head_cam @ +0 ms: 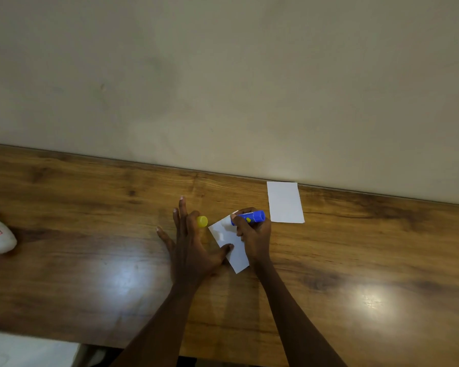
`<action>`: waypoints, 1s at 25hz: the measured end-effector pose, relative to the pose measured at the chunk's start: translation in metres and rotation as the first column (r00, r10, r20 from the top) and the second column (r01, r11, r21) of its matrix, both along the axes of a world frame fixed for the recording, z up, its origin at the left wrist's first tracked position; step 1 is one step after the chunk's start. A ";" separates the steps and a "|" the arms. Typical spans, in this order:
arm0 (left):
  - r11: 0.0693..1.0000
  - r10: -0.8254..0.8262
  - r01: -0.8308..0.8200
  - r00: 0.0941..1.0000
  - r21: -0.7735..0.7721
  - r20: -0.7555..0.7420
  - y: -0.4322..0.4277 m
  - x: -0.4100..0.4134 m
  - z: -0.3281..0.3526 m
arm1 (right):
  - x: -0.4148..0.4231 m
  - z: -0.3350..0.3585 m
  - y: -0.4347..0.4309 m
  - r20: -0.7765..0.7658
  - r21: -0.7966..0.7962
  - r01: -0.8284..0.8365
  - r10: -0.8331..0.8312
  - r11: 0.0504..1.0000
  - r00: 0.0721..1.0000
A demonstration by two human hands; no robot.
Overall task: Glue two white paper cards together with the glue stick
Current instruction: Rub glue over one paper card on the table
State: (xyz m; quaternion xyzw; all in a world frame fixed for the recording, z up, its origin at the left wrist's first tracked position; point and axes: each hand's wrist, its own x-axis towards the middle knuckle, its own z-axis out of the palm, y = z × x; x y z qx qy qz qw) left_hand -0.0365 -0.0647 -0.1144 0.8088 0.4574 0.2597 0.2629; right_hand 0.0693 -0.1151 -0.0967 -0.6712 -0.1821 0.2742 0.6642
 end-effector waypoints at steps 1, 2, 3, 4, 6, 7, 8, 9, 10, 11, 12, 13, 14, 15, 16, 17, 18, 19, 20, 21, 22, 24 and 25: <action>1.000 0.000 0.000 1.000 -0.005 0.003 0.000 0.000 0.000 | 0.000 0.000 0.000 0.004 0.007 -0.008 0.008 1.000 1.000; 1.000 -0.001 0.001 1.000 -0.009 0.004 0.000 0.000 0.001 | 0.001 0.001 0.000 0.005 0.012 -0.017 0.017 1.000 1.000; 1.000 -0.003 0.003 1.000 -0.010 0.002 0.001 0.000 0.001 | 0.001 0.001 0.000 0.003 0.014 -0.026 0.026 1.000 1.000; 1.000 -0.007 0.007 1.000 -0.010 0.000 0.001 -0.001 0.002 | 0.001 0.002 0.000 0.002 0.015 -0.033 0.033 0.999 0.999; 1.000 -0.011 0.012 1.000 -0.013 0.005 0.000 -0.001 0.003 | 0.002 0.001 -0.001 0.000 0.019 -0.034 0.034 0.999 0.999; 1.000 -0.011 0.011 1.000 -0.015 0.008 0.000 0.000 0.004 | 0.001 0.001 -0.001 0.002 0.019 -0.032 0.031 0.999 1.000; 1.000 -0.010 0.010 1.000 -0.017 0.012 -0.001 0.000 0.004 | 0.002 0.001 0.000 0.007 0.016 -0.031 0.031 0.999 0.999; 1.000 -0.010 0.010 1.000 -0.017 0.014 -0.001 0.000 0.005 | 0.002 0.001 0.000 0.016 0.012 -0.035 0.035 0.999 0.999; 1.000 -0.012 0.012 1.000 -0.018 0.014 -0.001 0.000 0.006 | 0.002 0.000 0.000 0.026 0.006 -0.038 0.037 0.999 0.999; 1.000 -0.014 0.014 1.000 -0.019 0.013 -0.001 0.000 0.006 | 0.002 -0.001 0.001 0.035 0.000 -0.039 0.039 0.999 0.999; 1.000 -0.015 0.015 1.000 -0.020 0.012 -0.001 0.000 0.007 | 0.002 -0.001 0.001 0.042 -0.007 -0.038 0.039 0.999 0.998; 1.000 -0.015 0.015 1.000 -0.018 0.011 -0.001 0.000 0.007 | 0.001 -0.001 0.002 0.046 -0.012 -0.039 0.039 0.999 0.998; 1.000 -0.016 0.016 1.000 -0.014 0.010 -0.001 0.000 0.007 | 0.001 -0.002 0.002 0.050 -0.018 -0.040 0.041 0.999 0.998; 1.000 -0.016 0.016 1.000 -0.010 0.015 -0.001 0.000 0.007 | 0.000 -0.002 0.002 0.053 -0.024 -0.042 0.043 0.999 0.998; 1.000 -0.015 0.016 1.000 -0.008 0.026 -0.001 0.000 0.007 | 0.000 -0.001 0.003 0.056 -0.031 -0.047 0.048 0.998 0.997; 1.000 -0.014 0.014 0.999 -0.009 0.035 -0.001 0.000 0.006 | 0.001 0.000 0.003 0.053 -0.040 -0.053 0.055 0.998 0.997; 1.000 -0.013 0.014 0.999 -0.009 0.038 -0.001 0.000 0.006 | 0.002 0.001 0.003 0.045 -0.052 -0.059 0.061 0.997 0.997; 1.000 -0.014 0.015 0.999 -0.008 0.038 -0.001 0.000 0.006 | 0.003 0.003 0.003 0.030 -0.061 -0.064 0.066 0.996 0.997; 1.000 -0.014 0.014 0.999 -0.006 0.039 -0.001 0.000 0.006 | 0.004 0.004 0.003 0.007 -0.071 -0.067 0.067 0.995 0.998; 1.000 -0.012 0.012 0.999 -0.004 0.041 -0.001 0.000 0.006 | 0.005 0.006 0.003 -0.028 -0.082 -0.065 0.063 0.995 0.998; 1.000 -0.011 0.011 0.999 -0.003 0.044 -0.001 0.000 0.006 | 0.007 0.008 0.004 -0.073 -0.093 -0.058 0.051 0.994 0.996; 1.000 -0.009 0.009 0.999 -0.001 0.047 -0.001 0.000 0.005 | 0.012 0.012 0.004 -0.202 -0.099 -0.033 0.012 0.995 0.979; 1.000 -0.008 0.008 0.999 -0.001 0.048 -0.001 0.000 0.005 | 0.016 0.014 0.004 -0.279 -0.086 -0.009 -0.015 0.996 0.960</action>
